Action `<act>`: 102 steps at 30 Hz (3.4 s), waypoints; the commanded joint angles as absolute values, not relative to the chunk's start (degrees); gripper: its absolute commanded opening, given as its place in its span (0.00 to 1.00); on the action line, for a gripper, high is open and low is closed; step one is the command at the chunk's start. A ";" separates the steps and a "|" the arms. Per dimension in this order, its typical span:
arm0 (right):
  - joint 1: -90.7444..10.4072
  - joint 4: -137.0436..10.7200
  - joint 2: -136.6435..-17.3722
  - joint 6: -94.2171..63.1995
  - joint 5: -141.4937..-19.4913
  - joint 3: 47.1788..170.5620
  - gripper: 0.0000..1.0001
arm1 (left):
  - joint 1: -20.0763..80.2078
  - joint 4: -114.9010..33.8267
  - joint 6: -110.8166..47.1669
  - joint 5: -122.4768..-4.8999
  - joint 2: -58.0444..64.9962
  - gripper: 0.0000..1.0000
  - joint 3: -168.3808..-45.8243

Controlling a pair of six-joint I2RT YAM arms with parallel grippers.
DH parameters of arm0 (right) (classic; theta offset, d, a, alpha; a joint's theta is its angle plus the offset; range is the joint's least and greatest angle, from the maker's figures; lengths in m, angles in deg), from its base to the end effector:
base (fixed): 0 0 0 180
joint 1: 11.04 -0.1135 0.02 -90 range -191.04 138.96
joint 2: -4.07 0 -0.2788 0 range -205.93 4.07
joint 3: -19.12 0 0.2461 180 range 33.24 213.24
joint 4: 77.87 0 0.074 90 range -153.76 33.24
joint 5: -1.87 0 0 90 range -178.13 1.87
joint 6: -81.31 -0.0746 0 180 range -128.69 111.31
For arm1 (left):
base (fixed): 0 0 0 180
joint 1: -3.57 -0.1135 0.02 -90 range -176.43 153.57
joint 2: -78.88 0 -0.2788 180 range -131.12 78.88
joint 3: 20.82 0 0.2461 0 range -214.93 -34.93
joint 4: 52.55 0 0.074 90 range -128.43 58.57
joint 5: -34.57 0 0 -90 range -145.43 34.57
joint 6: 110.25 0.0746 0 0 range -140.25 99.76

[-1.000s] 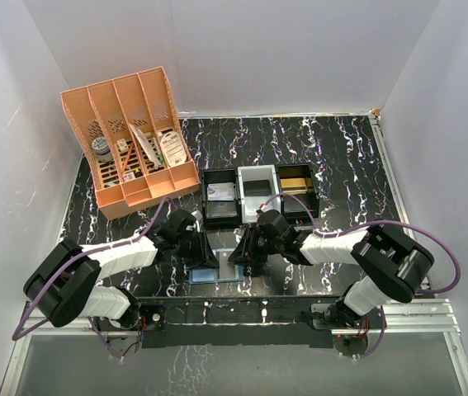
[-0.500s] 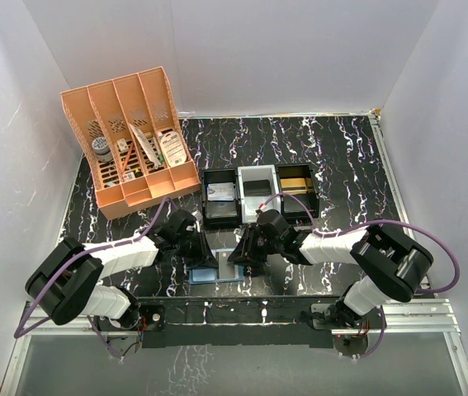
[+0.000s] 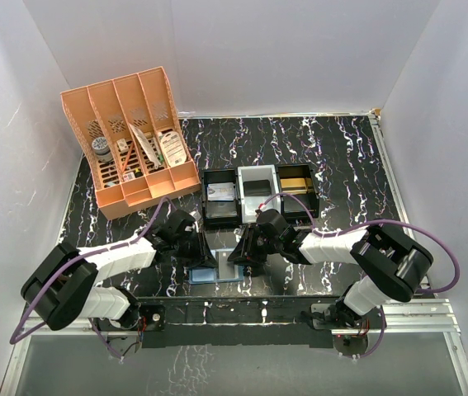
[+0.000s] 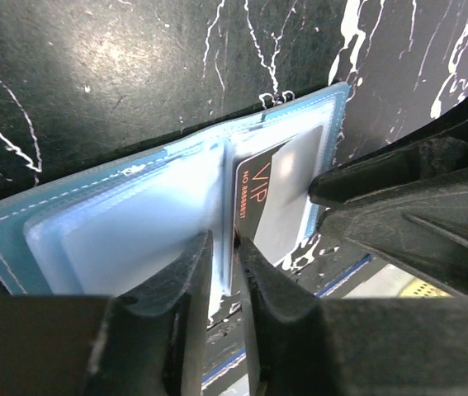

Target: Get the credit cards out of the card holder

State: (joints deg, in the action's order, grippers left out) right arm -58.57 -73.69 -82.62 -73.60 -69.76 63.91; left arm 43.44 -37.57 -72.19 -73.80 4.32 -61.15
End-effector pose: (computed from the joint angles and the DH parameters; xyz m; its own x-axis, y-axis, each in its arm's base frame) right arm 0.1768 0.2280 0.1232 -0.9739 0.2090 -0.0886 0.0810 0.6845 0.7245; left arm 0.1721 -0.1744 0.1342 -0.9617 -0.1704 -0.2149 0.0149 0.7498 -0.6615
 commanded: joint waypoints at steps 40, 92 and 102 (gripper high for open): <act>-58.77 -69.21 -84.00 -71.80 -71.52 66.43 0.30 | 43.70 -44.07 -73.50 -76.00 -0.86 0.28 -58.87; -58.77 -68.50 -83.80 -72.33 -72.10 66.63 0.31 | 43.70 -41.03 -79.30 -68.51 15.88 0.33 -54.75; -58.77 -68.62 -83.56 -72.36 -72.24 66.25 0.31 | 43.70 -53.98 -80.65 -75.12 7.22 0.24 -52.72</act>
